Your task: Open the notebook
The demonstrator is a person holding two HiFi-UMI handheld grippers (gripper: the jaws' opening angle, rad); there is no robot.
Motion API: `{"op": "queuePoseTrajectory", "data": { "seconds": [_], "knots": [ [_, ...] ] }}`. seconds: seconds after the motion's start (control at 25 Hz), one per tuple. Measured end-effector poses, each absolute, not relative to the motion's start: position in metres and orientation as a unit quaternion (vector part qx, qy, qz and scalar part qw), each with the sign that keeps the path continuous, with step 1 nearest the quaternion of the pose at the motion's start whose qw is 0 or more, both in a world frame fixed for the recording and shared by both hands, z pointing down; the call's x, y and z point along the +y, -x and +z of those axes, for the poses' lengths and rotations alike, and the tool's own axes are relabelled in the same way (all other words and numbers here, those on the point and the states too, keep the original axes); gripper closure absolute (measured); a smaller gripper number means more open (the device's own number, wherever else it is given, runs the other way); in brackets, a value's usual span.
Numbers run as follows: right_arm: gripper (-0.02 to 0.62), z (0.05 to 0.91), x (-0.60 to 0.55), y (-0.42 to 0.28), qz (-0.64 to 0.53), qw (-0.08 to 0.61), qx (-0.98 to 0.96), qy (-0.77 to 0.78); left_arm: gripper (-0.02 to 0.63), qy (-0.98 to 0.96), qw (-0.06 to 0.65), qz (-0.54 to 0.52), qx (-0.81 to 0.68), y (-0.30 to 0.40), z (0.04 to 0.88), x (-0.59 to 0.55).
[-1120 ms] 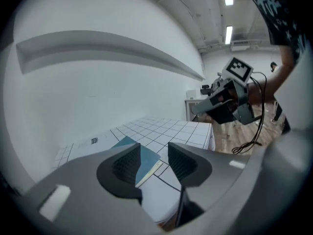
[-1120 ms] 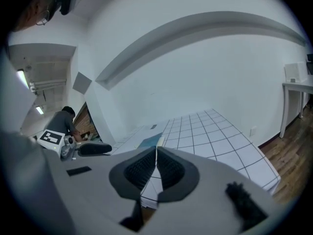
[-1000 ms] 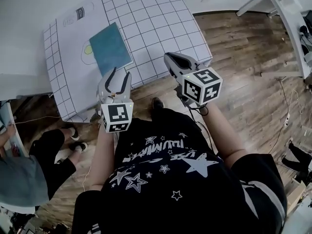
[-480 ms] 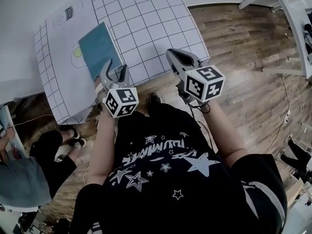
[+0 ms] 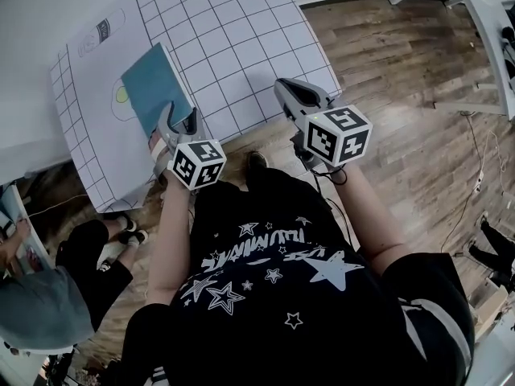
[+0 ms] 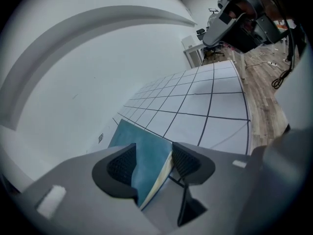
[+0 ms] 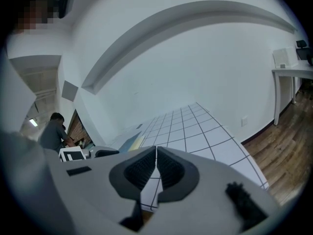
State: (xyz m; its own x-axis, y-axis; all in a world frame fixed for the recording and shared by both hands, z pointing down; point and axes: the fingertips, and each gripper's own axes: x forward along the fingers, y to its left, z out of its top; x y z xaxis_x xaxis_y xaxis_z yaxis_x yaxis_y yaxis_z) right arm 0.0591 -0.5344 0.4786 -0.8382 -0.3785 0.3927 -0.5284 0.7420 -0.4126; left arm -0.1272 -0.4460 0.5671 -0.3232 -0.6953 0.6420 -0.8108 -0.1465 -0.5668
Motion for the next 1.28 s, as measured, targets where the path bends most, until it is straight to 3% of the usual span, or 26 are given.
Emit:
{"op": "queuePoseTrajectory", "data": {
  "seconds": [0.24,0.52,0.68,1.04,1.28],
  "knots": [
    [0.578,0.477,-0.539,-0.063,0.266,0.135,-0.922,-0.248,0.385,-0.555,0.062,0.516,-0.649,0.126,0.568,-0.444],
    [0.578,0.478,-0.538,-0.065,0.281,0.12,-0.92,-0.244,0.513,-0.544,0.075,0.545,-0.634,0.123,0.57,-0.441],
    [0.578,0.478,-0.537,-0.058,0.283,0.121,-0.922,-0.235,0.546,-0.536,0.067,0.535,-0.65,0.128,0.554,-0.44],
    [0.578,0.462,-0.522,-0.015,0.261,0.131,-0.935,-0.2,0.558,-0.543,0.092,0.41,-0.728,0.156,0.496,-0.416],
    [0.578,0.448,-0.509,0.033,0.249,0.131,-0.943,-0.177,0.558,-0.58,0.14,0.266,-0.757,0.194,0.468,-0.386]
  ]
}}
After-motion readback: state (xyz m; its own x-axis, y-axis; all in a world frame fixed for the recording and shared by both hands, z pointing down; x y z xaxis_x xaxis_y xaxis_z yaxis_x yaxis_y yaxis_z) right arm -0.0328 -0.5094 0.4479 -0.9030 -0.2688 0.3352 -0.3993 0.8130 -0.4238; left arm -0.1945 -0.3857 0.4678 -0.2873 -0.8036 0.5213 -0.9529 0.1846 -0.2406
